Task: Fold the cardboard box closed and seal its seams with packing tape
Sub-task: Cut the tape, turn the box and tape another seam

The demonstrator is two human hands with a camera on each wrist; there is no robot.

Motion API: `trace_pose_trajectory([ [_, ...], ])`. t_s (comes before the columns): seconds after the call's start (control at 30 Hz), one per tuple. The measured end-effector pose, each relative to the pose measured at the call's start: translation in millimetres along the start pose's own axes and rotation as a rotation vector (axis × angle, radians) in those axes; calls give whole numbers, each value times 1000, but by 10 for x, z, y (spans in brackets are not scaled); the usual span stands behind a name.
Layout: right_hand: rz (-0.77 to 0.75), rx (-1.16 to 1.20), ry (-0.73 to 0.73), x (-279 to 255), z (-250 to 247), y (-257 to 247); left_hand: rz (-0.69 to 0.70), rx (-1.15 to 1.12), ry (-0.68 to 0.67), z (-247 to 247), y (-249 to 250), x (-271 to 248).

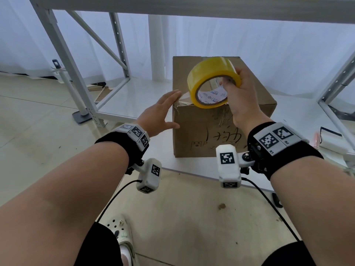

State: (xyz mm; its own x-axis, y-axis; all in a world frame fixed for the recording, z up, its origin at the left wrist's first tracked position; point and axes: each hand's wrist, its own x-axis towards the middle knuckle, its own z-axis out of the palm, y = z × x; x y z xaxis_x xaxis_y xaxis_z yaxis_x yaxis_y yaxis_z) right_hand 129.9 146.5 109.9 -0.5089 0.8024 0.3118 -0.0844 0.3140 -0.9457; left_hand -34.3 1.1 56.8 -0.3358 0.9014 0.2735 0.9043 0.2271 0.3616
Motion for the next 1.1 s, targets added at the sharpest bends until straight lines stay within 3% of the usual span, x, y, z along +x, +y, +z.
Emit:
trace_pose_trajectory([
  [0.2, 4, -14, 6, -28, -1, -33, 9, -119, 27, -237, -45, 79],
  [0.43, -24, -125, 30, -45, -27, -51, -32, -14, -36, -27, 5, -23],
  [0.6, -197, -313, -52, -71, -88, -160, -37, -72, 185, -50, 91, -87],
  [0.7, -211, -403, -99, -101, -17, -235, -21, -123, 268, -30, 155, -117],
  [0.97, -235, -359, -55, -99, 242, -600, -69, -18, 267, -40, 198, -117],
  [1.1, -167, -349, 23, -35, 64, -571, -54, 20, 253, -2, 158, -118],
])
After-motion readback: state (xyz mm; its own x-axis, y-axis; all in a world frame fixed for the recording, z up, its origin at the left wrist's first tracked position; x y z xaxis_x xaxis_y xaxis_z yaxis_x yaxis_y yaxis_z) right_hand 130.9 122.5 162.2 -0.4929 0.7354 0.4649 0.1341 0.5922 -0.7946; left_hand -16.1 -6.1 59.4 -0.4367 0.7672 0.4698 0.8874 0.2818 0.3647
